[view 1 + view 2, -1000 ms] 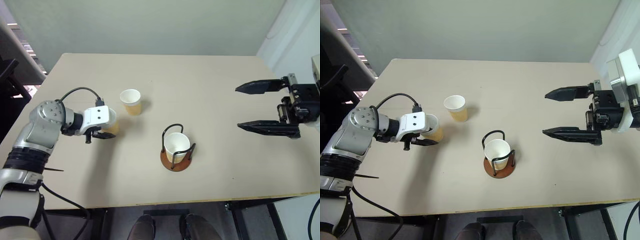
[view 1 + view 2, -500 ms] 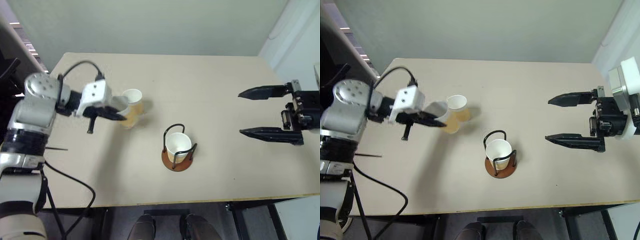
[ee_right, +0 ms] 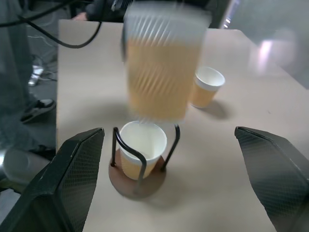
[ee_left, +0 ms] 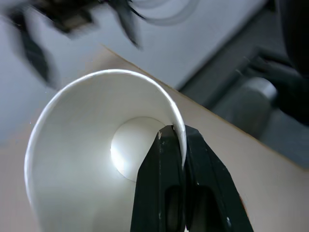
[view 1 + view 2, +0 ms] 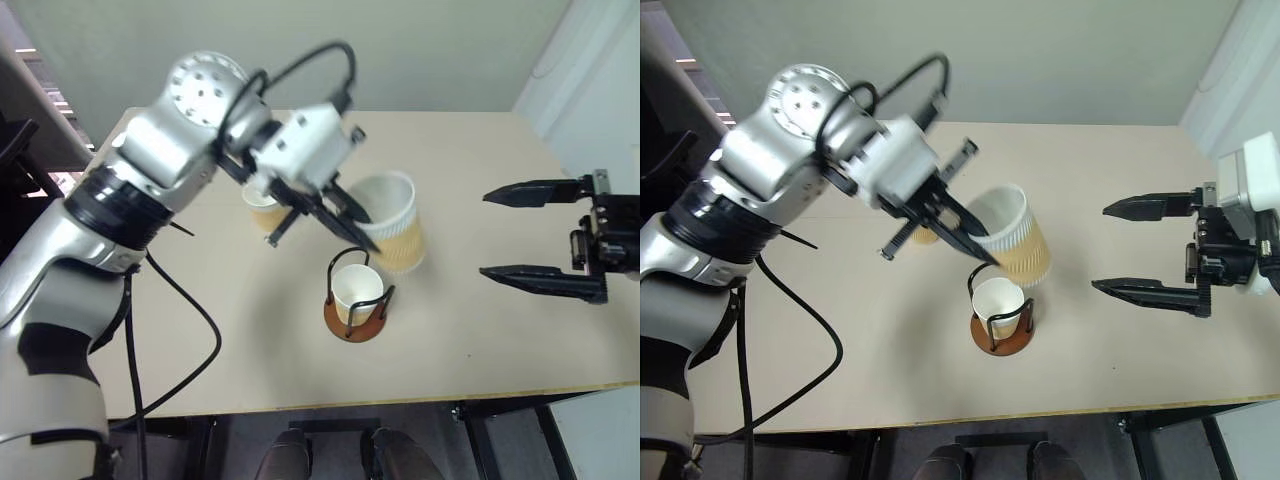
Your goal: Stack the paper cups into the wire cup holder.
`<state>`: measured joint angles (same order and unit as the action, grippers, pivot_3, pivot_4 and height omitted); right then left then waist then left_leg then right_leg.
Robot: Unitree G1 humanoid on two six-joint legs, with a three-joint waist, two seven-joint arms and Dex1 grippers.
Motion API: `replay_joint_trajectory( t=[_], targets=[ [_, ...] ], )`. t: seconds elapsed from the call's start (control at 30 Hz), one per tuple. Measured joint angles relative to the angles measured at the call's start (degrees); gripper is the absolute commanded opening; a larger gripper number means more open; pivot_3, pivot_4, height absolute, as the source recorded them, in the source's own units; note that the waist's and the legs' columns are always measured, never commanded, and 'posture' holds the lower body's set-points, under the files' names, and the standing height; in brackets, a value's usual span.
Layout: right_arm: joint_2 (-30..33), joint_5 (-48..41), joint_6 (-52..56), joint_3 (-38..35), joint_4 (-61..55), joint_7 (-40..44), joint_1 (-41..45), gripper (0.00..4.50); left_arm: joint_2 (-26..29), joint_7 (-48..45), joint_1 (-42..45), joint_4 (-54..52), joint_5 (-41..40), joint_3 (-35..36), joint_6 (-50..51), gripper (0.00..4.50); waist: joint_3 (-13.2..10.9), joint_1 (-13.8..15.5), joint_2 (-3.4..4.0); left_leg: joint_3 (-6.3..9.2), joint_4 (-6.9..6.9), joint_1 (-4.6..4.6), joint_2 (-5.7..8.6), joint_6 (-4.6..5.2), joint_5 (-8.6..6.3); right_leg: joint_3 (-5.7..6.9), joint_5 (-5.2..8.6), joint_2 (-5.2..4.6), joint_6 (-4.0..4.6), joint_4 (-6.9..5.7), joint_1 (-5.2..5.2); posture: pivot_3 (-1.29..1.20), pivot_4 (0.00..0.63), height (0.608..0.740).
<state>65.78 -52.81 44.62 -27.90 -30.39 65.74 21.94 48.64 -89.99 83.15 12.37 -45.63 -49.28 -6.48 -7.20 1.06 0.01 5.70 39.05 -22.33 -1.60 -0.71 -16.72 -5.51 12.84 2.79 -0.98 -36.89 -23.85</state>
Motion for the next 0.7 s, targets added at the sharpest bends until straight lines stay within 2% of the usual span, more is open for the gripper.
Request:
replay_joint_trajectory(
  t=[0.13,0.37,0.53,0.7],
  targets=[
    [0.16,-1.03,0.98,-2.90,-2.23,-1.78,-2.59,4.50,0.34,-0.02,3.41,3.57,1.18,-7.82,-7.71,0.03,0.00,0.07,0.00,-0.07,0.04,-0.04,0.02,0.11,-0.07,-0.17,0.01,0.00,-0.11,0.02,-0.01,0.00,0.150,0.740],
    [0.15,-2.28,1.98,-5.72,-5.19,-4.61,-6.04,4.50,0.94,-0.06,7.58,6.21,0.85,-16.44,-16.12,0.03,0.00,0.07,0.00,-0.17,0.09,-0.09,0.37,0.40,-0.24,-0.72,0.20,-0.05,-0.52,0.06,-0.01,0.00,0.150,0.740],
    [0.15,-2.89,2.21,-7.06,-5.98,-6.28,-7.68,4.50,1.88,-0.08,8.31,7.11,0.85,-21.21,-20.19,0.03,0.00,0.17,0.00,-0.20,0.11,-0.16,0.43,0.36,-0.28,-0.79,0.27,-0.09,-0.65,0.14,-0.02,0.00,0.150,0.740],
    [0.16,-3.29,2.20,-7.37,-6.16,-6.95,-9.05,4.50,1.32,-0.09,9.13,7.69,0.64,-22.65,-21.84,0.03,0.00,0.48,0.00,-0.21,0.13,-0.20,0.50,0.39,-0.32,-0.83,0.34,-0.13,-0.76,0.18,-0.02,0.00,0.150,0.740]
  ],
)
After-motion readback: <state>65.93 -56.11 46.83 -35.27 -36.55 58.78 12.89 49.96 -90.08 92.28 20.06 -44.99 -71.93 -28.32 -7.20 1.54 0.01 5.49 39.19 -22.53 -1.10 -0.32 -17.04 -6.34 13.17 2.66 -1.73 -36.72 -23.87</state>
